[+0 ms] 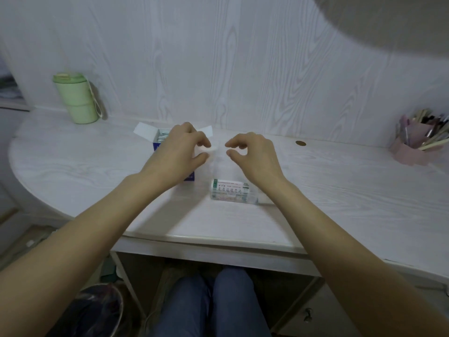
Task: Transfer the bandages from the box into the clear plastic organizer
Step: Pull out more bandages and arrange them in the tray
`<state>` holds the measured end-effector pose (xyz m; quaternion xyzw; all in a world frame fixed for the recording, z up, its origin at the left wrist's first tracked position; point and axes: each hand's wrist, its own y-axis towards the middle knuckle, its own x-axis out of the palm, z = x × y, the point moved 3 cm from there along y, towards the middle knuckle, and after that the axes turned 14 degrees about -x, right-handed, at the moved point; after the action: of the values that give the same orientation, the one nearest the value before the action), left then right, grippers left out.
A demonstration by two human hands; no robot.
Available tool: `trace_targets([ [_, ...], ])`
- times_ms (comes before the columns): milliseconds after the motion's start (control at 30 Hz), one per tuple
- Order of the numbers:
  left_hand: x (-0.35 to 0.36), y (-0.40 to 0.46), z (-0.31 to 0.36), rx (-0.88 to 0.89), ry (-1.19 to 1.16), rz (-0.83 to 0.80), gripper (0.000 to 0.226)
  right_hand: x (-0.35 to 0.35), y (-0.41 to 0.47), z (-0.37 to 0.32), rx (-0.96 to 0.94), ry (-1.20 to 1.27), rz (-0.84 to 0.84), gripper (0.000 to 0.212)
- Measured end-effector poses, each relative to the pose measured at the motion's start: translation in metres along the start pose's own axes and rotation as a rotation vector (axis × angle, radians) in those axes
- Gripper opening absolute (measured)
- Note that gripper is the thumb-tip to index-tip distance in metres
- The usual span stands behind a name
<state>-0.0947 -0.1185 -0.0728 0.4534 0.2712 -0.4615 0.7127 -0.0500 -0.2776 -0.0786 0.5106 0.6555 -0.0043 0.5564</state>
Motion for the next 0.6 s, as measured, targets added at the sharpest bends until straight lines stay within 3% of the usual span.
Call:
trace_targets([
  [133, -0.021, 0.014, -0.026, -0.054, 0.063, 0.045, 0.044, 0.012, 0.024, -0.02, -0.162, -0.043, -0.049, 0.029],
  [333, -0.012, 0.041, -0.067, -0.125, 0.225, -0.273, 0.089, 0.035, 0.054, -0.017, -0.118, -0.115, -0.272, 0.032],
  [433, -0.009, 0.05, -0.076, -0.151, 0.225, -0.32, 0.091, 0.037, 0.06, -0.018, -0.05, -0.02, -0.246, 0.027],
  [600, -0.016, 0.044, -0.075, -0.088, 0.164, -0.218, 0.087, 0.039, 0.065, -0.023, -0.05, -0.06, -0.241, 0.025],
])
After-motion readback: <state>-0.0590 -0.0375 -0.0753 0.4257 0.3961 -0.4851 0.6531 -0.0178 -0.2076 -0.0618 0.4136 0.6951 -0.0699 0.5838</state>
